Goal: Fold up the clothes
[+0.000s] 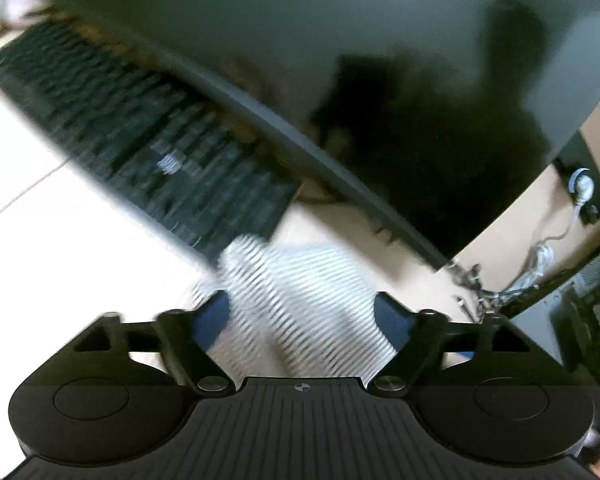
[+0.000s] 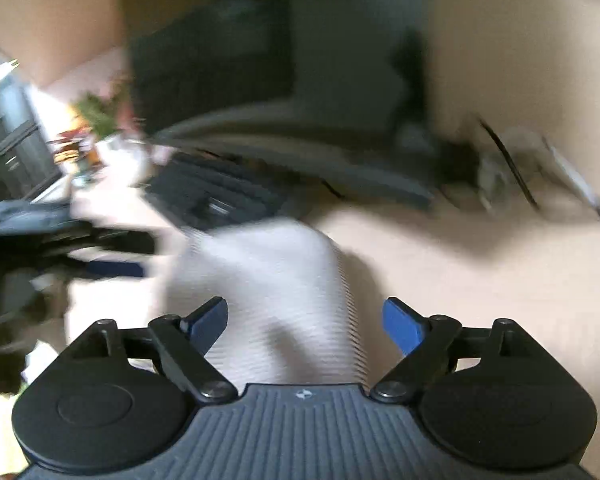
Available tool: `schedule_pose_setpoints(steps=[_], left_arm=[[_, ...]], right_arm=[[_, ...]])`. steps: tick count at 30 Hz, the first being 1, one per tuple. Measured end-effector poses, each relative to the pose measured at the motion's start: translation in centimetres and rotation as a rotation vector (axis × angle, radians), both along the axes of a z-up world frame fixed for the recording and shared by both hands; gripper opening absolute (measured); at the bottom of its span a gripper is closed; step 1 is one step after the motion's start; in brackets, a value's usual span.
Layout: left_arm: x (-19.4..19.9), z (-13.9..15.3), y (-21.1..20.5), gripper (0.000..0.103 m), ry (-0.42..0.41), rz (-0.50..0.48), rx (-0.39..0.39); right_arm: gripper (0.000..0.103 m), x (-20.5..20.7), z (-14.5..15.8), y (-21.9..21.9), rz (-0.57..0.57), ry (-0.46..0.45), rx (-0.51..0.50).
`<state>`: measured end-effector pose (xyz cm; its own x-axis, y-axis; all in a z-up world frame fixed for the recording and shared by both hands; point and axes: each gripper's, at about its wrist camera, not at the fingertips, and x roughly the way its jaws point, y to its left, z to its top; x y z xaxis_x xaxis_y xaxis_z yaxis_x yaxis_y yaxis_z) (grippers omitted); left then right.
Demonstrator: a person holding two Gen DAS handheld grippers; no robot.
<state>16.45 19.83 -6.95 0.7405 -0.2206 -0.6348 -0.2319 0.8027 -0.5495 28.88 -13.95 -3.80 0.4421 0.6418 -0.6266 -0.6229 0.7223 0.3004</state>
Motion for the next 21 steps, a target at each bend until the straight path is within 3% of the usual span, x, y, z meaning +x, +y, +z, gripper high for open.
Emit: schedule_pose_setpoints(steps=[3,5,6,8,10,12,17,18,21], left_arm=[[-0.3,-2.5,-1.4,0.079,0.095,-0.06,-0.058],[-0.4,-4.3,-2.5,0.072,0.144,-0.103,-0.094],[-0.3,-5.2,-2.8,0.071,0.163,-0.107,-0.118],[0.1,-6.1,-3.1,0.07,0.155,-0.116,-0.153],[1.1,-6.0,-3.2,0.069,0.131,-0.144,-0.157],[2.1,-6.2,-3.4,0.069,0.102,-0.173,-0.172],[3.6,-7.4,-3.5,0.063,0.065,-0.214,-0.155],[3.3,-7.2,-3.3,0.062,0.069,-0.213,-0.14],[2.4,-6.7,-2.7,0.068,0.078,-0.199,-0.089]], right_arm=[[0.085,0.4,-3.1,-0.5,-0.013,0.15,0.054],[0.077,0.0,-3.8,0.0,0.005,0.189,0.098],[0.073,-0.3,-3.7,0.4,0.003,0.175,0.093],[0.054,-0.5,-2.6,0.6,0.009,0.134,0.095],[0.05,-0.8,-1.1,0.4,0.017,0.086,0.108],[0.049,-1.2,0.7,0.2,0.03,-0.005,0.099],[0.054,-2.4,-0.6,1.5,0.015,-0.141,-0.163],[0.056,-2.8,-1.2,1.6,0.006,-0.151,-0.198],[0.058,-3.2,-1.4,0.7,-0.025,-0.079,-0.132]])
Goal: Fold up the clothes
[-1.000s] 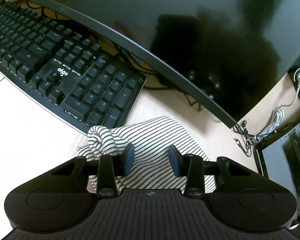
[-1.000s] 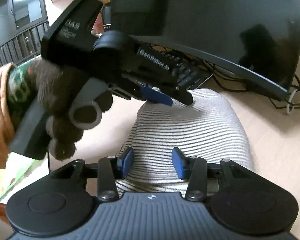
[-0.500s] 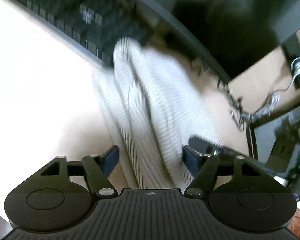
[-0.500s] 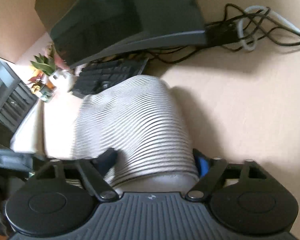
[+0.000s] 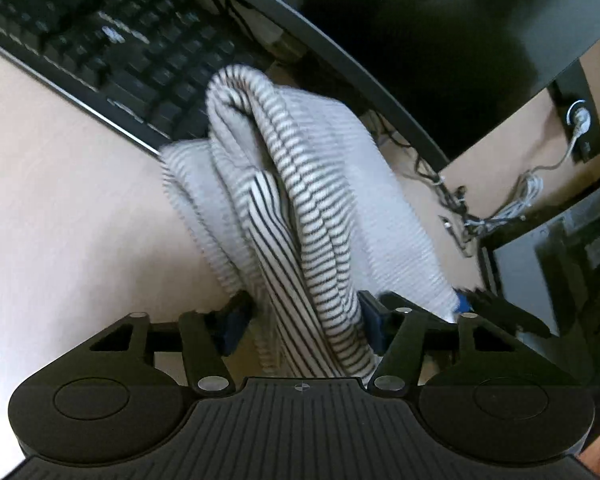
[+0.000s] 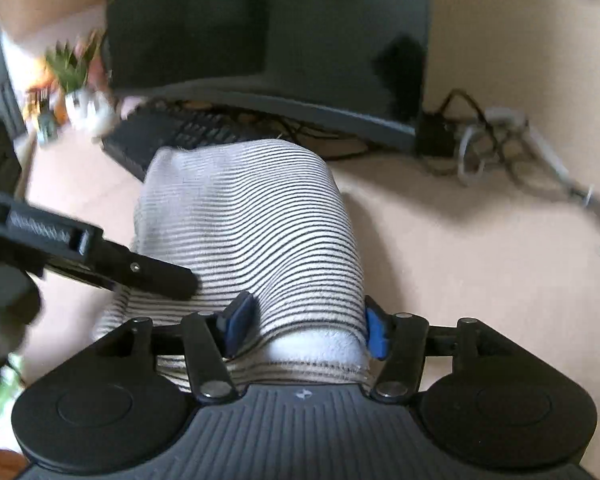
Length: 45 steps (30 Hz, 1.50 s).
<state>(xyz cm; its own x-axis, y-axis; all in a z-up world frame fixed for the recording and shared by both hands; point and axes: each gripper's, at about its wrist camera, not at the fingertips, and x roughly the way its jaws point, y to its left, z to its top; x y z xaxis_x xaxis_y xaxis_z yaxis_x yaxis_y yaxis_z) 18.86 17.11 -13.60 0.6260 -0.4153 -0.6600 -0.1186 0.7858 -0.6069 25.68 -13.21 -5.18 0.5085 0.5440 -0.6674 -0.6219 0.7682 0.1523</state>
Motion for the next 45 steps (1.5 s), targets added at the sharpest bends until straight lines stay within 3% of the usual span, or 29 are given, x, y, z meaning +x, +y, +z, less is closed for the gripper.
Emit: schedule_pose_setpoints(steps=[4,8,10,12,14,16,24,25,27,29,30,34,39,45], left_arm=[[-0.3,0.5,0.6,0.07,0.003,0.024,0.029],[-0.3,1.2,0.8,0.071,-0.013,0.021,0.05],[-0.2,1.2,1.0,0.073,-0.013,0.02,0.051],[-0.2,1.1,1.2,0.075,-0.012,0.019,0.045],[-0.2,0.8,1.6,0.076,-0.006,0.019,0.023],[0.0,0.3,1.8,0.076,0.014,0.026,0.019],[-0.6,-0.4,2.7,0.078,-0.006,0.066,-0.031],[-1.1,-0.2,2.5,0.078,-0.022,0.078,-0.015],[-2.4,0.8,1.9,0.079,-0.06,0.104,0.032],[-4.3,2.1,0.9,0.088,-0.111,0.14,0.101],[-5.4,2.7,0.3,0.095,-0.135,0.159,0.134],[-10.1,4.7,-4.0,0.099,-0.198,0.255,0.285],[-15.1,5.6,-12.1,0.103,-0.211,0.45,0.41],[-17.9,4.8,-19.5,0.103,-0.125,0.598,0.509]], right_arm=[[0.063,-0.7,0.6,0.4,-0.011,-0.02,-0.018],[0.064,-3.3,3.4,0.6,-0.024,-0.228,-0.013],[0.063,-4.2,4.2,1.3,0.031,-0.273,0.016],[0.059,-4.5,3.1,2.4,0.097,-0.181,0.015],[0.06,-4.8,0.4,3.9,0.117,-0.117,-0.06],[0.061,-5.7,-0.7,4.8,0.107,-0.181,-0.092],[0.065,-4.6,0.6,5.9,0.072,-0.122,-0.122],[0.068,-4.3,0.9,5.9,0.059,-0.109,-0.103],[0.087,-4.2,1.8,4.8,0.036,-0.098,-0.035],[0.098,-4.7,2.9,2.8,0.019,-0.122,0.013],[0.098,-5.0,3.4,1.5,0.017,-0.142,0.027],[0.103,-6.3,4.1,-2.9,0.013,-0.174,0.078],[0.103,-7.4,1.8,-8.9,0.027,-0.185,0.052],[0.103,-5.4,-2.6,-12.7,0.055,-0.182,-0.043]])
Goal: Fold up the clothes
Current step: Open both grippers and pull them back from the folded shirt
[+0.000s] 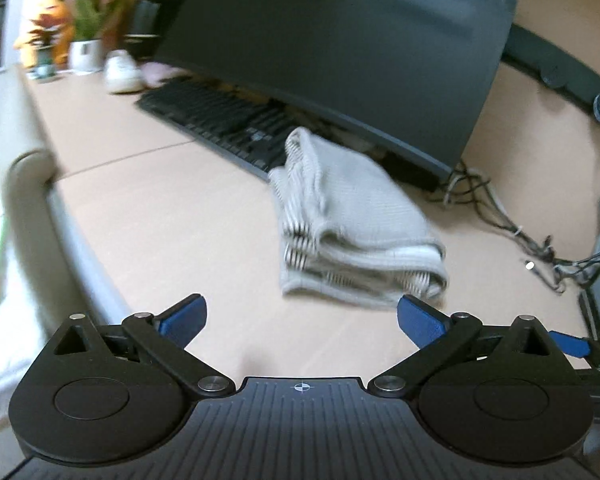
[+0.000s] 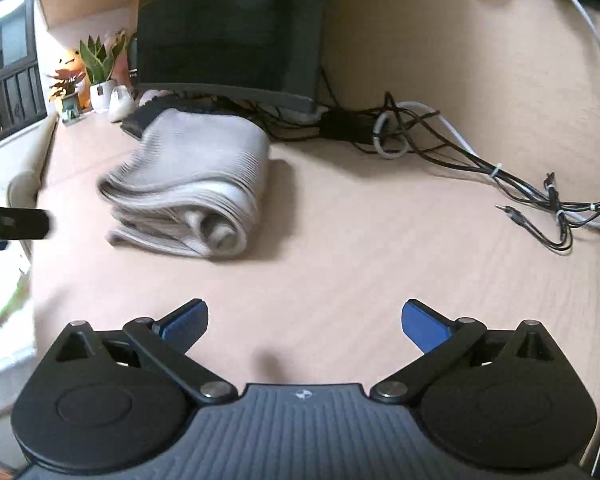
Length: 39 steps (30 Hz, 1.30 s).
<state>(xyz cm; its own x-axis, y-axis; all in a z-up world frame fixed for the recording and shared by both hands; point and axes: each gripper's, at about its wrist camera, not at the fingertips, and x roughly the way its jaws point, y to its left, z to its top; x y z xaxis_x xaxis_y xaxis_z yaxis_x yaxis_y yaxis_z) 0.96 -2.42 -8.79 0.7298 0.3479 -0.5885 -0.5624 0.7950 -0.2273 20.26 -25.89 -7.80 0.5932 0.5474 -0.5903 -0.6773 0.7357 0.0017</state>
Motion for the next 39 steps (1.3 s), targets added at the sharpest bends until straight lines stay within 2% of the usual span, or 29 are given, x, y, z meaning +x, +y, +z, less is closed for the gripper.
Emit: schedule_pose_setpoints(steps=[3,7,11,13,16,24,31,39], left_arm=[[-1.7,-0.4,-1.9,0.103,0.015,0.061,-0.006],[-3.2,-0.7,-4.3,0.103,0.037,0.105,0.053],[-3.2,-1.2,-5.7,0.103,0.078,0.129,0.102],[-3.4,-1.2,-5.8,0.103,0.084,0.137,0.093],[-3.6,-0.8,-5.7,0.103,0.08,0.141,0.099],[-3.9,-1.0,-4.6,0.103,0.096,0.159,0.053],[-3.6,-0.7,-5.2,0.103,0.089,0.107,0.053],[-4.0,-0.1,-5.2,0.103,0.079,0.105,0.037]], right_arm=[[0.103,0.8,-1.1,-0.8,0.0,-0.032,-0.014],[0.103,1.8,-2.0,-1.4,0.008,-0.042,-0.022],[0.103,3.1,-2.6,-0.6,0.046,-0.003,-0.06],[0.103,3.8,-2.8,-0.6,0.062,0.048,-0.039],[0.103,4.0,-2.9,-0.5,0.061,0.047,-0.039],[0.103,3.9,-3.0,-0.6,0.062,0.045,-0.041],[0.103,3.8,-3.0,-0.6,0.06,0.046,-0.041],[0.103,3.7,-3.0,-0.6,0.059,0.047,-0.041]])
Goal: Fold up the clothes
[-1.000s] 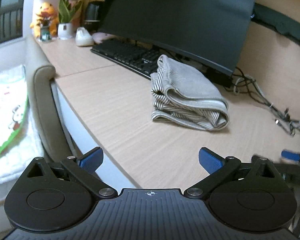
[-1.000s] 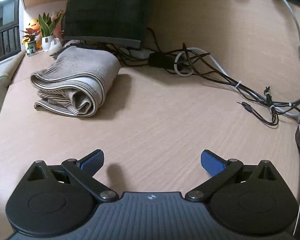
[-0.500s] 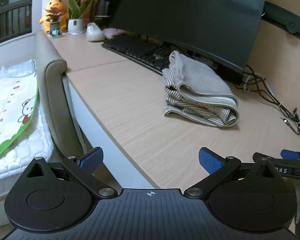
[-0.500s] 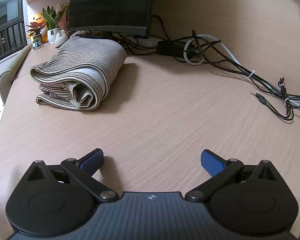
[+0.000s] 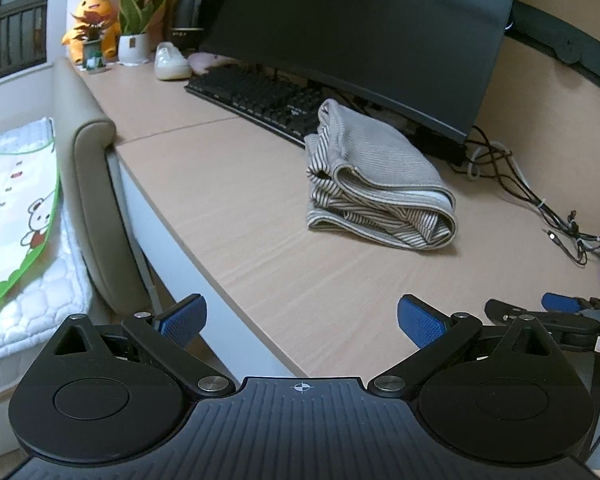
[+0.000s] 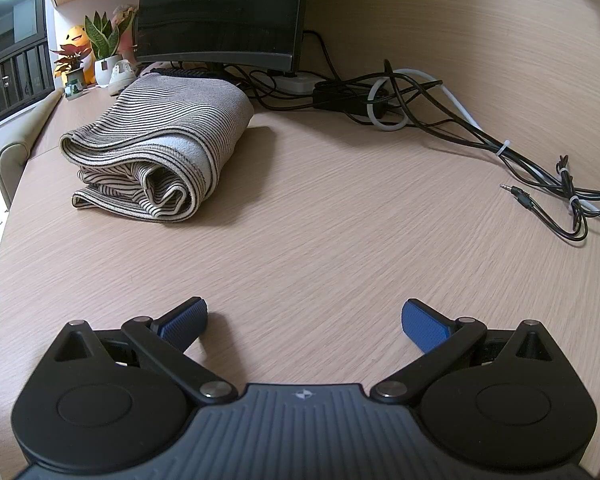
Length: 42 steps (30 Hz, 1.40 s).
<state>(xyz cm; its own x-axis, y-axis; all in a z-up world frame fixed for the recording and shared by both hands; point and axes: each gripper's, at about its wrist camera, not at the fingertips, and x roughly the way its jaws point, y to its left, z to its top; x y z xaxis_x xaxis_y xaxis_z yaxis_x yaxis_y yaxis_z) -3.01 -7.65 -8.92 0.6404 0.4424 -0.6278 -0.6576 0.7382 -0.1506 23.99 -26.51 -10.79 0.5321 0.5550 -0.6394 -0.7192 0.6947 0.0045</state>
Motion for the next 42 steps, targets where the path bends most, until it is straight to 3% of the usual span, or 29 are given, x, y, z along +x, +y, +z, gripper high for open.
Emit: schedule_pose_setpoints(steps=[8,42], left_arm=[[0.2,1.5,-0.4,0.103,-0.019,0.022,0.037],[0.0,-1.6,-0.8,0.103,0.073,0.024,-0.073]], right_arm=[[0.103,0.0,0.0,0.0,-0.002,0.0,0.0],[0.103,0.0,0.0,0.0,-0.001,0.001,0.0]])
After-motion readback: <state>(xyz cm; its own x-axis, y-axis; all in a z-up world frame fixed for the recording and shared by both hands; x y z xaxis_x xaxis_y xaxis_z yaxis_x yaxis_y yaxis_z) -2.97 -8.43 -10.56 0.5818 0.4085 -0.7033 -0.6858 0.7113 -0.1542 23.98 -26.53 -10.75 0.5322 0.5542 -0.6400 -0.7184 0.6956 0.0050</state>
